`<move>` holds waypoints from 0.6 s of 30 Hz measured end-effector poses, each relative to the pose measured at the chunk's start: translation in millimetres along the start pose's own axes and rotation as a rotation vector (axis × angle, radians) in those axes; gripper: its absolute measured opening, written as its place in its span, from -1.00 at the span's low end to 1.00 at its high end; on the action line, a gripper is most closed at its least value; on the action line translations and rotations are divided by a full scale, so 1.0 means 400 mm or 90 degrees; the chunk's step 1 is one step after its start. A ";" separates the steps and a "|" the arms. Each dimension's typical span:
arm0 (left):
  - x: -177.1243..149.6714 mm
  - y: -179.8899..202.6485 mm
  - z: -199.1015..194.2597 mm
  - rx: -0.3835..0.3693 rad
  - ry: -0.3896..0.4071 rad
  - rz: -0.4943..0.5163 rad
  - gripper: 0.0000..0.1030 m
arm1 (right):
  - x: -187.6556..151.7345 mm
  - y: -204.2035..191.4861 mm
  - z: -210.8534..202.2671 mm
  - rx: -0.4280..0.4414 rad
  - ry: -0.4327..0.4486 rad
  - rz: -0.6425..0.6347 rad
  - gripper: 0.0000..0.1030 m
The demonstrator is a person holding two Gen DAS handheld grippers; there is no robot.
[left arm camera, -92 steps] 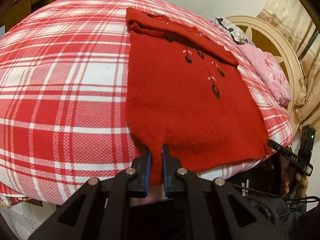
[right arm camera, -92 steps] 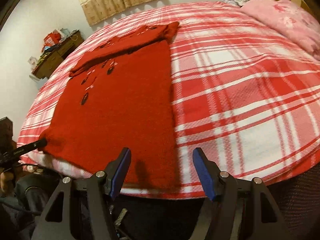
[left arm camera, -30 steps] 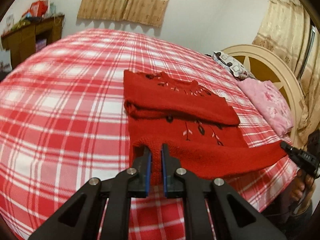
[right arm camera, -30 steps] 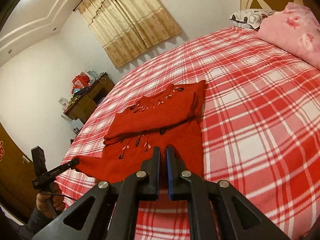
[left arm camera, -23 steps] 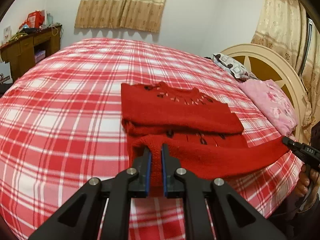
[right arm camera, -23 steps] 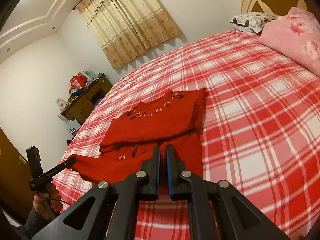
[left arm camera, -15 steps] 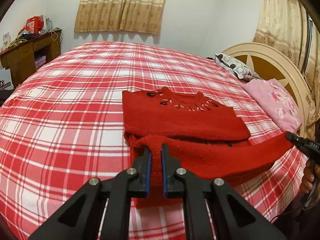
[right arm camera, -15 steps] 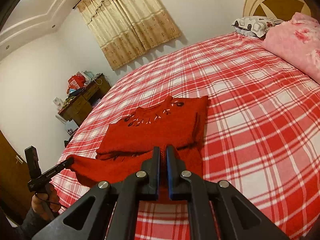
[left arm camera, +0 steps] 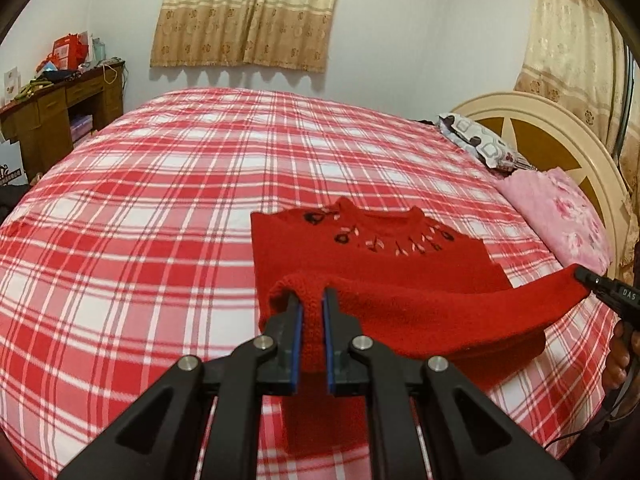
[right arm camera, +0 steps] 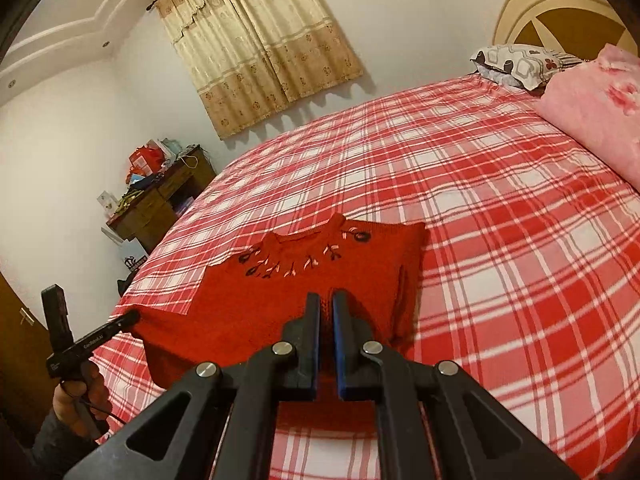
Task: Fold small clothes
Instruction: 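Lift the held hem with both grippers and fold it toward the collar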
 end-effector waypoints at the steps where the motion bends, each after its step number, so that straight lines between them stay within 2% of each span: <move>1: 0.006 0.000 0.003 -0.001 0.001 -0.002 -0.82 | 0.007 0.002 0.009 -0.002 -0.001 -0.001 -0.90; 9: 0.059 -0.009 0.035 -0.006 0.010 -0.013 -0.82 | 0.042 0.003 0.063 -0.012 -0.007 -0.006 -0.90; 18: 0.123 0.008 0.090 -0.008 0.017 -0.008 -0.82 | 0.110 0.000 0.101 -0.018 0.014 -0.003 -0.90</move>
Point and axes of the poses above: each gripper's, at about its wrist camera, not at the fingertips, and z roughly the way its jaws point, y to its right, x to its top, the point moved 2 cm from there along z, roughly the way its jaws point, and after that the axes turned 9 degrees about -z, right-handed, at the moved point
